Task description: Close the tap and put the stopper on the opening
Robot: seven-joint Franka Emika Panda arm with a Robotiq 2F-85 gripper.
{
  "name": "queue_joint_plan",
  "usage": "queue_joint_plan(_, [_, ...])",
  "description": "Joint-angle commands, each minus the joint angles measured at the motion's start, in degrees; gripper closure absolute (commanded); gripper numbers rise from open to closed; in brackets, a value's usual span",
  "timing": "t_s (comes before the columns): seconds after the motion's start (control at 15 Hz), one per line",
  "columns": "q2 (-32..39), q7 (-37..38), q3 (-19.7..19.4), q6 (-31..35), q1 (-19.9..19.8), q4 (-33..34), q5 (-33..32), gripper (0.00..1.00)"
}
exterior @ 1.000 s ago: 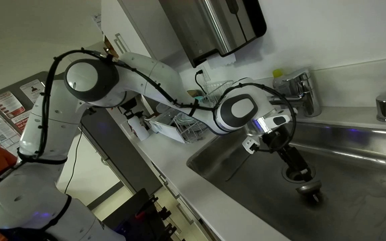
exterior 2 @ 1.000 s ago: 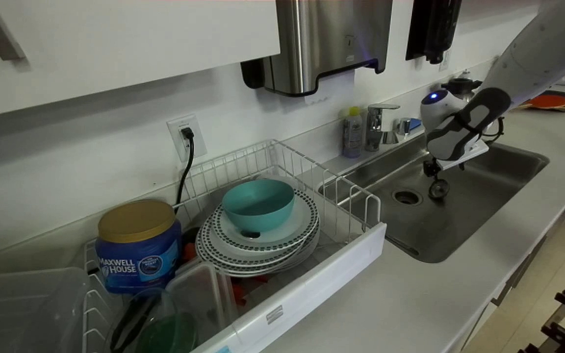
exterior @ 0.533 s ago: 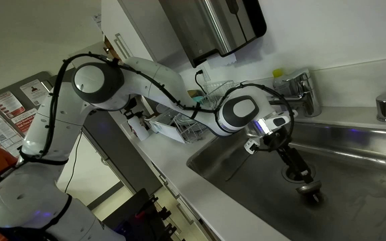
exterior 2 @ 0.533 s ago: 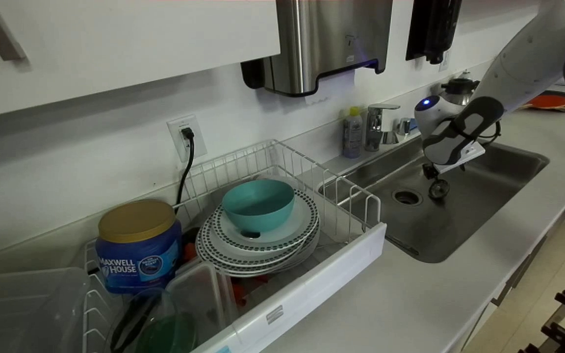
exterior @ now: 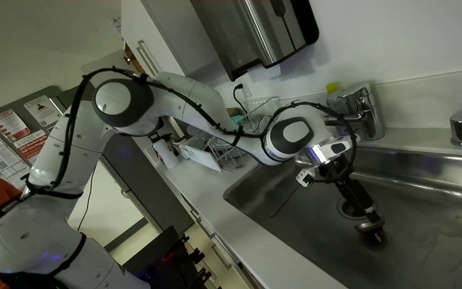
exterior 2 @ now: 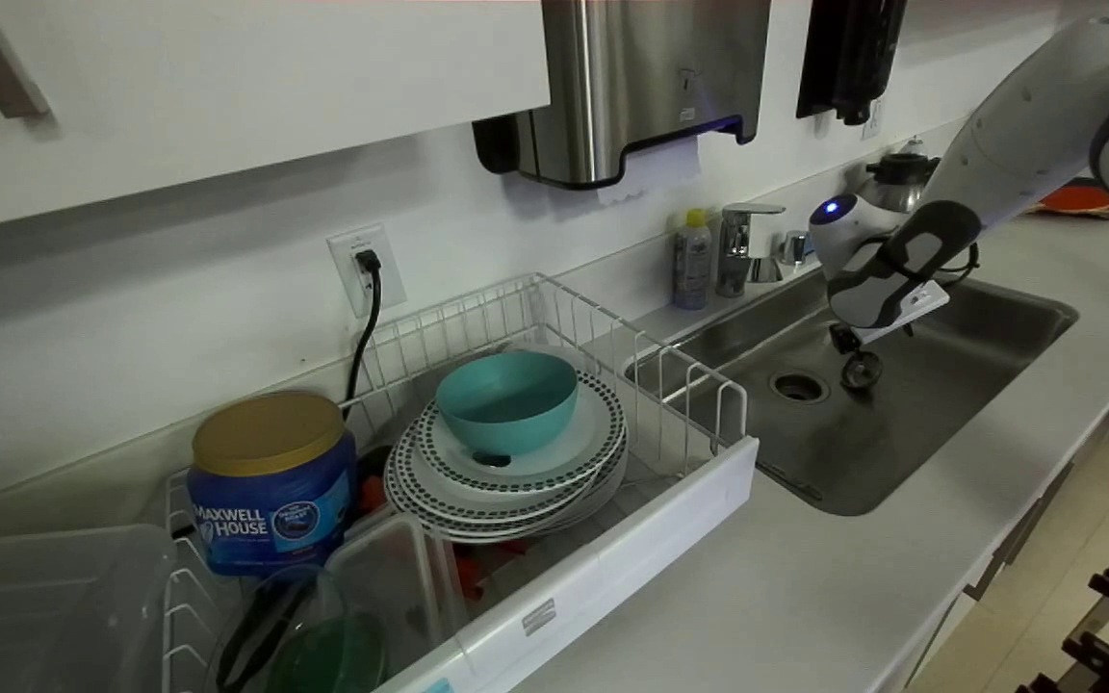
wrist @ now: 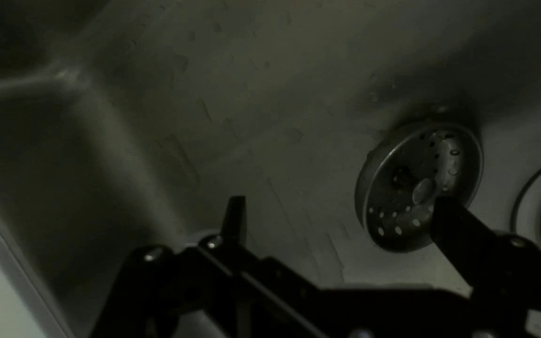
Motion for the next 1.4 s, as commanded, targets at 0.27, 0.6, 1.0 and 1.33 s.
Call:
queue_joint_plan(0.27, [3.13, 1.35, -1.58, -2.31, 0.03, 3.88, -1.84, 0.00])
queue_joint_plan(0.6, [4.28, 1.13, -1.77, -2.88, -0.42, 5.09, -1.65, 0.00])
queue_joint_plan(1.0, [5.23, 1.30, -1.97, -3.94, -0.77, 6.24, -1.63, 0.00])
queue_joint_plan(1.33, [5.63, 1.31, -2.27, -3.98, -0.82, 6.75, -1.70, 0.51])
